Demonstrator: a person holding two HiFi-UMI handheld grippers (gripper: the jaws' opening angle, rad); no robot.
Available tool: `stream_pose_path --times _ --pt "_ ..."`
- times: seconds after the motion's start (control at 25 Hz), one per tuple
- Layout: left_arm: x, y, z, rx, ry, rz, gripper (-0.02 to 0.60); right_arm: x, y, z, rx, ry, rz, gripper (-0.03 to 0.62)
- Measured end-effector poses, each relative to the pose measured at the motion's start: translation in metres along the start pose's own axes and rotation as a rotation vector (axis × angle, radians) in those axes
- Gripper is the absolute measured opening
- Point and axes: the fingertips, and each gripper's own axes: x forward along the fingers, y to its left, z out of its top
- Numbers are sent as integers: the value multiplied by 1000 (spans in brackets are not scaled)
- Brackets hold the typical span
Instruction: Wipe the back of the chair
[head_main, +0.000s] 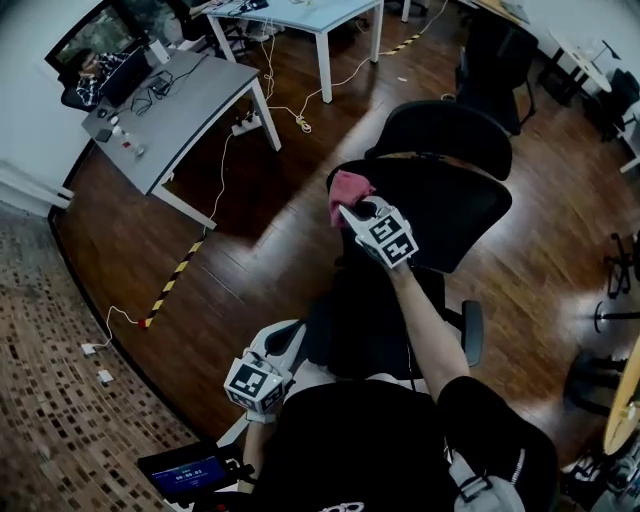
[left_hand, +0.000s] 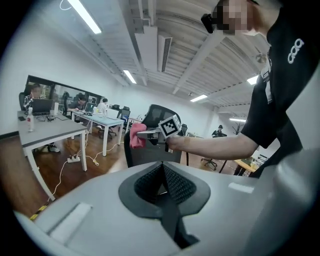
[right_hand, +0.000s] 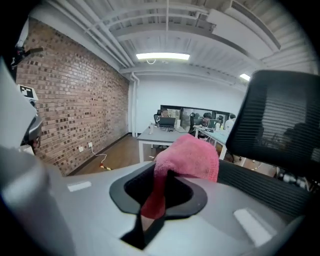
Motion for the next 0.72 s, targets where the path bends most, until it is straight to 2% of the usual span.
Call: stream_pose_path --times 0.28,0.48,0.72 --pt "-12 21 -4 -9 -13 55 -8 48 -8 3 -16 40 19 44" --pt "-11 24 -12 17 5 34 -8 48 -29 -12 35 52 -41 44" --pt "11 11 -5 49 32 -25 -9 13 -71 -30 87 53 -127 44"
